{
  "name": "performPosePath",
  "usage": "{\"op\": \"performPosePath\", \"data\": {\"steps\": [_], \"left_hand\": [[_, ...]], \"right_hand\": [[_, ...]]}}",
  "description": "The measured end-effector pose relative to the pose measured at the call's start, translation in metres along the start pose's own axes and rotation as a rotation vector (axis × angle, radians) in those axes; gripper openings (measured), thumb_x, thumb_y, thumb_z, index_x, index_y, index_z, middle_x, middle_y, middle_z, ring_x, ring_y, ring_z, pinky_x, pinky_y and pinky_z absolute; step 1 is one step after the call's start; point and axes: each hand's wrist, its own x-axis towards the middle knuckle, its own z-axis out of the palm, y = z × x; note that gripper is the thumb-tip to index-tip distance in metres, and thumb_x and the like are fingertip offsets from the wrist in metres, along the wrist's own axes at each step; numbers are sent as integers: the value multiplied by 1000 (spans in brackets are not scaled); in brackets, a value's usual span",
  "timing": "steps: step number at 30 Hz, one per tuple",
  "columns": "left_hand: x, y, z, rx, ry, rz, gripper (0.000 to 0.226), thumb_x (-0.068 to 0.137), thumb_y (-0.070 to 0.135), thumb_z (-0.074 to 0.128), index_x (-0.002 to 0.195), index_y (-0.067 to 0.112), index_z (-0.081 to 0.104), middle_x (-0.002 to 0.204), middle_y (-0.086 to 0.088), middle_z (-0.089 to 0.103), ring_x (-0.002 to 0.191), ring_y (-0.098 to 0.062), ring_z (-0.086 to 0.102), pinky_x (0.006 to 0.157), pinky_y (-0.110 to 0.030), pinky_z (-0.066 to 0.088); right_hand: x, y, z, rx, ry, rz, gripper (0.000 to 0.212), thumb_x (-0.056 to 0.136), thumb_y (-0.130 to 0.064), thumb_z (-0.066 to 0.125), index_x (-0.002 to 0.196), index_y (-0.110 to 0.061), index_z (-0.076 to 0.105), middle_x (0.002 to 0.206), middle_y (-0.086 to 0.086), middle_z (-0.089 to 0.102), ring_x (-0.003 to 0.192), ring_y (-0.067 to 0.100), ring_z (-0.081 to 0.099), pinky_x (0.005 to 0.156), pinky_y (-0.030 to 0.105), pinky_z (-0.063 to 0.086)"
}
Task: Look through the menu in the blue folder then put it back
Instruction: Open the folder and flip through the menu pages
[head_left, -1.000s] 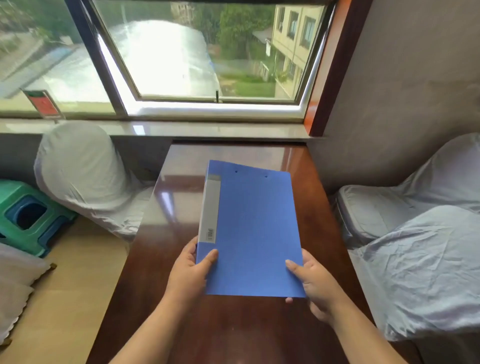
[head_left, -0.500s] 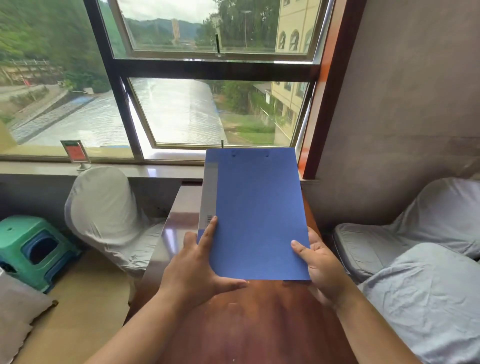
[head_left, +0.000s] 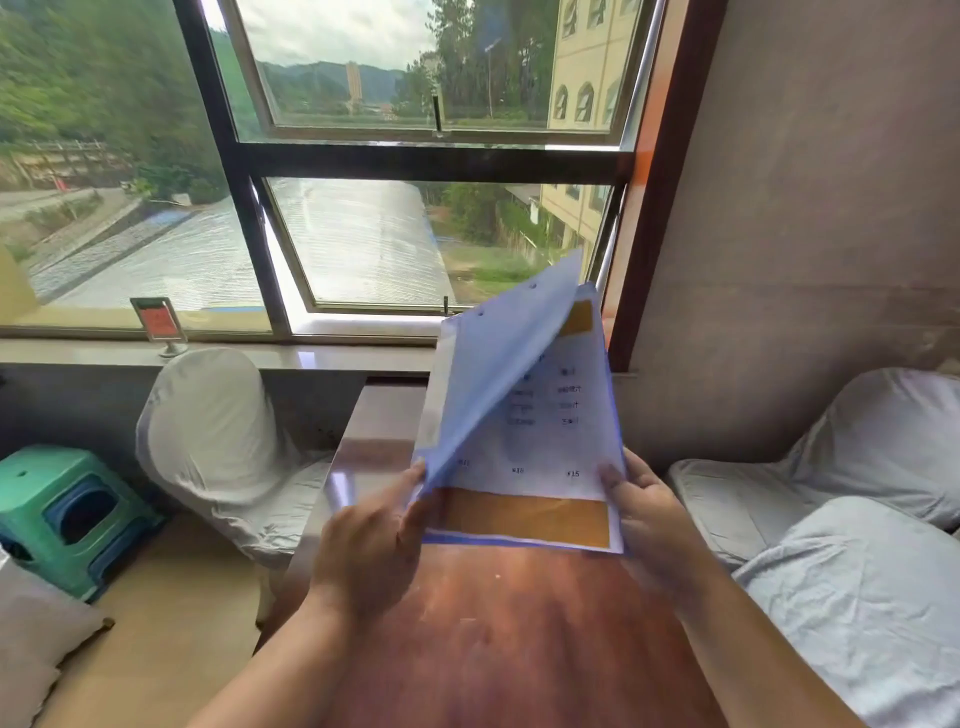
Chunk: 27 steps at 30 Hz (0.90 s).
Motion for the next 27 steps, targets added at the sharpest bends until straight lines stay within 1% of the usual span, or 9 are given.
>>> {"op": "performPosePath", "data": {"steps": [2, 6, 10, 16, 18, 20, 23, 25, 27], "left_hand": [[2, 2, -2, -88, 26, -178, 79, 103, 67, 9, 59, 20, 55, 54, -5, 64, 53, -34, 55, 54, -38, 41], [5, -5, 6, -482, 77, -606, 70, 107, 50, 38, 57, 12, 68, 49, 2, 71, 51, -7, 68, 65, -35, 47], [2, -11, 5, -664, 111, -725, 68, 109, 46, 42, 62, 4, 66, 51, -7, 73, 48, -18, 71, 65, -36, 52], [-1, -13, 1, -660, 153, -785, 69, 106, 44, 51, 53, 3, 68, 49, -7, 71, 48, -15, 69, 68, -38, 52], [4, -25, -4, -655, 221, -832, 58, 101, 46, 60, 67, 1, 73, 55, -5, 75, 49, -9, 70, 60, -35, 52], [15, -46, -13, -779, 386, -918, 39, 98, 37, 70, 100, -2, 72, 85, -12, 81, 66, -14, 77, 52, -30, 60], [32, -87, -37, -911, 629, -1030, 45, 93, 20, 75, 130, 1, 57, 128, -21, 70, 103, -33, 72, 73, -37, 63], [37, -114, -49, -593, 559, -1129, 71, 85, 26, 78, 142, -1, 47, 139, -28, 62, 117, -42, 65, 94, -50, 54], [39, -112, -58, -227, 396, -999, 86, 77, 34, 76, 149, 2, 42, 148, -31, 52, 133, -48, 52, 109, -56, 43]], "right_hand": [[3, 1, -6, 41, 23, -21, 43, 93, -37, 67, 133, -20, 68, 118, 23, 80, 80, 29, 82, 57, 44, 68], [4, -6, -14, 168, 33, -38, 39, 95, -31, 61, 132, -20, 68, 115, 11, 84, 82, 26, 83, 58, 40, 67], [5, -17, -16, 210, 34, -19, 27, 95, -29, 63, 112, -26, 83, 122, 18, 81, 94, 34, 83, 63, 51, 69], [5, -17, -11, 243, 55, 16, 29, 96, -27, 64, 119, -21, 80, 126, 22, 79, 102, 39, 81, 67, 55, 69], [2, -17, -11, 275, 61, 16, 30, 96, -26, 63, 119, -21, 81, 125, 20, 79, 106, 39, 80, 70, 52, 69], [0, -19, -15, 298, 68, 18, 30, 95, -23, 61, 117, -20, 82, 124, 19, 80, 108, 38, 80, 74, 50, 68], [-4, -21, -21, 278, 83, 12, 32, 95, -23, 60, 119, -18, 80, 128, 20, 78, 113, 36, 78, 89, 55, 66], [-6, -22, -22, 258, 93, 18, 32, 95, -24, 60, 120, -18, 79, 131, 22, 77, 115, 37, 77, 97, 58, 60], [-5, -20, -21, 242, 91, 26, 31, 101, -22, 57, 124, -16, 76, 133, 24, 75, 115, 38, 76, 99, 59, 58]]}}
